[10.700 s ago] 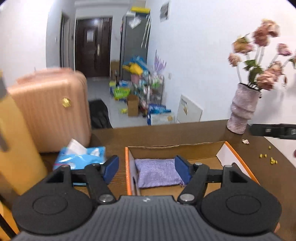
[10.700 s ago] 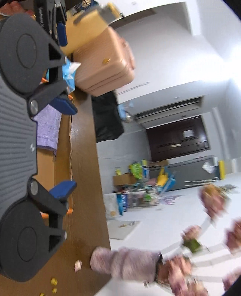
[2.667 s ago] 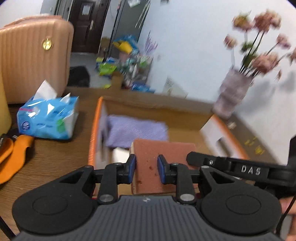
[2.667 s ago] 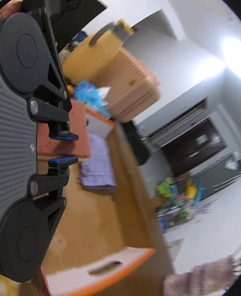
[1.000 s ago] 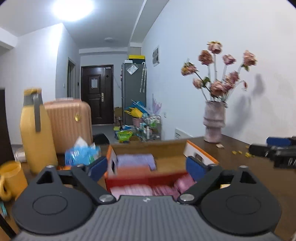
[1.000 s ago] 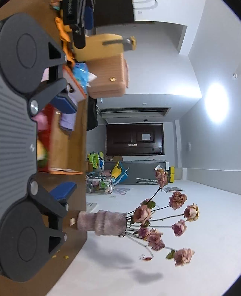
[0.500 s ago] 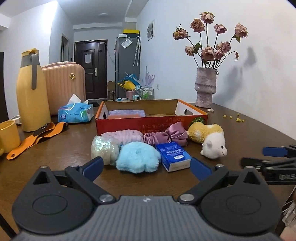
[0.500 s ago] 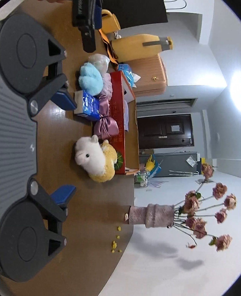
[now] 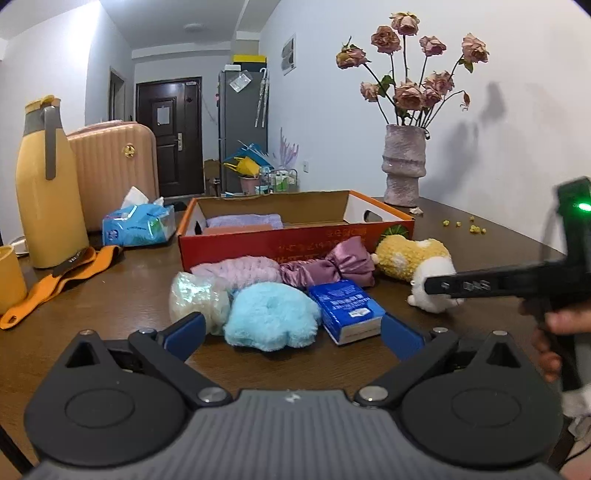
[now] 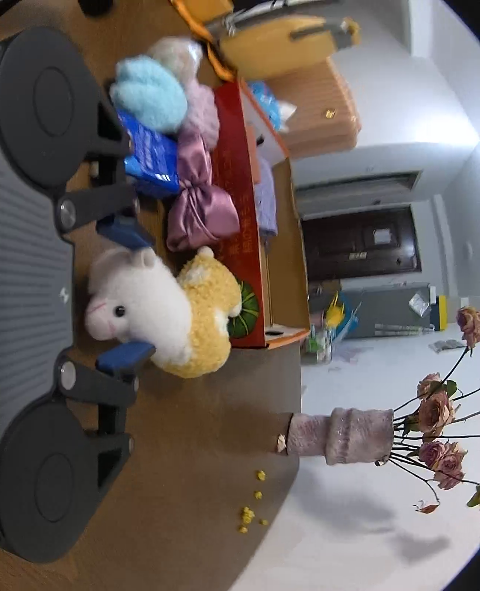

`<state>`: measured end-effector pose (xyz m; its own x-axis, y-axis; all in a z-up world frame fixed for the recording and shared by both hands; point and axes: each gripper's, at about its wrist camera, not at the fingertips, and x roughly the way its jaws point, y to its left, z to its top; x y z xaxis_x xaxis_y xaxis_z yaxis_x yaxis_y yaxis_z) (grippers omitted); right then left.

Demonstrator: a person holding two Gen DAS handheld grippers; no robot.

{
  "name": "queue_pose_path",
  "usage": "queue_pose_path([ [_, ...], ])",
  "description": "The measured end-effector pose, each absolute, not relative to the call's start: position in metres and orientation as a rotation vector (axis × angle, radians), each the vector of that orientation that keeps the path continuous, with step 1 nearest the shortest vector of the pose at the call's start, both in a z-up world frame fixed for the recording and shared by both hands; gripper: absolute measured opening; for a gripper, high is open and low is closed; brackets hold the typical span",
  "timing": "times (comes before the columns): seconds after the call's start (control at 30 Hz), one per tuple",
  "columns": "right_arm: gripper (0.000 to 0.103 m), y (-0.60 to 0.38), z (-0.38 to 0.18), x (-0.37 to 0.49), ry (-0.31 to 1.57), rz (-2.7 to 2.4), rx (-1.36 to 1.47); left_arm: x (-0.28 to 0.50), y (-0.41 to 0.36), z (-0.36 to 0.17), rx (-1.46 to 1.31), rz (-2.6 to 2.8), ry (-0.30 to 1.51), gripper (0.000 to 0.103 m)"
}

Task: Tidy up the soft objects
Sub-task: 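Grasp the white-and-yellow plush sheep with the right gripper, then carry the plush sheep into the box and open the right gripper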

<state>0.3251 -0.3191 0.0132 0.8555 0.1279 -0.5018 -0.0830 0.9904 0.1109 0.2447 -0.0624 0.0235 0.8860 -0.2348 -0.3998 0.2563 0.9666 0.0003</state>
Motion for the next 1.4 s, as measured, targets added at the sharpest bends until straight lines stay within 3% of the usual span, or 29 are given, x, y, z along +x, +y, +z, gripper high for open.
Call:
queue_pose_path([
  [0.1,0.02,-0.324,0.011,0.29,0.545,0.196,0.044,0.244,-0.071,0.02,0.035,-0.292,0.436,0.103],
  [0.23,0.025,-0.326,0.002,0.246,0.58,0.275,0.022,0.242,-0.09,0.014,0.048,-0.337,0.456,0.103],
  [0.33,0.078,-0.327,0.006,0.238,0.53,0.222,0.053,0.245,-0.098,0.013,0.043,-0.33,0.475,0.103],
  [0.37,0.084,-0.325,0.009,0.241,0.509,0.213,0.058,0.245,-0.099,0.013,0.043,-0.326,0.478,0.103],
  [0.57,0.079,-0.304,0.016,0.318,0.525,0.083,0.029,0.24,-0.094,0.021,0.056,-0.287,0.455,0.103],
  [0.67,0.059,-0.305,0.009,0.344,0.553,0.049,0.033,0.238,-0.088,0.024,0.06,-0.265,0.448,0.103],
  [0.7,0.058,-0.307,0.007,0.346,0.566,0.044,0.047,0.237,-0.087,0.024,0.062,-0.26,0.45,0.103],
  [0.93,0.059,-0.334,0.004,0.264,0.566,0.282,-0.021,0.239,-0.1,0.017,0.027,-0.356,0.477,0.103],
  [1.13,0.073,-0.34,0.007,0.206,0.524,0.395,-0.041,0.247,-0.13,0.006,-0.03,-0.486,0.536,0.101],
  [1.27,0.071,-0.343,0.003,0.203,0.512,0.402,0.0,0.25,-0.132,0.003,-0.036,-0.506,0.567,0.08],
  [1.37,0.06,-0.346,0.001,0.208,0.513,0.389,0.045,0.253,-0.121,0.0,-0.081,-0.504,0.596,0.072],
  [1.4,0.059,-0.346,0.0,0.21,0.515,0.389,0.056,0.254,-0.118,-0.001,-0.099,-0.509,0.598,0.064],
])
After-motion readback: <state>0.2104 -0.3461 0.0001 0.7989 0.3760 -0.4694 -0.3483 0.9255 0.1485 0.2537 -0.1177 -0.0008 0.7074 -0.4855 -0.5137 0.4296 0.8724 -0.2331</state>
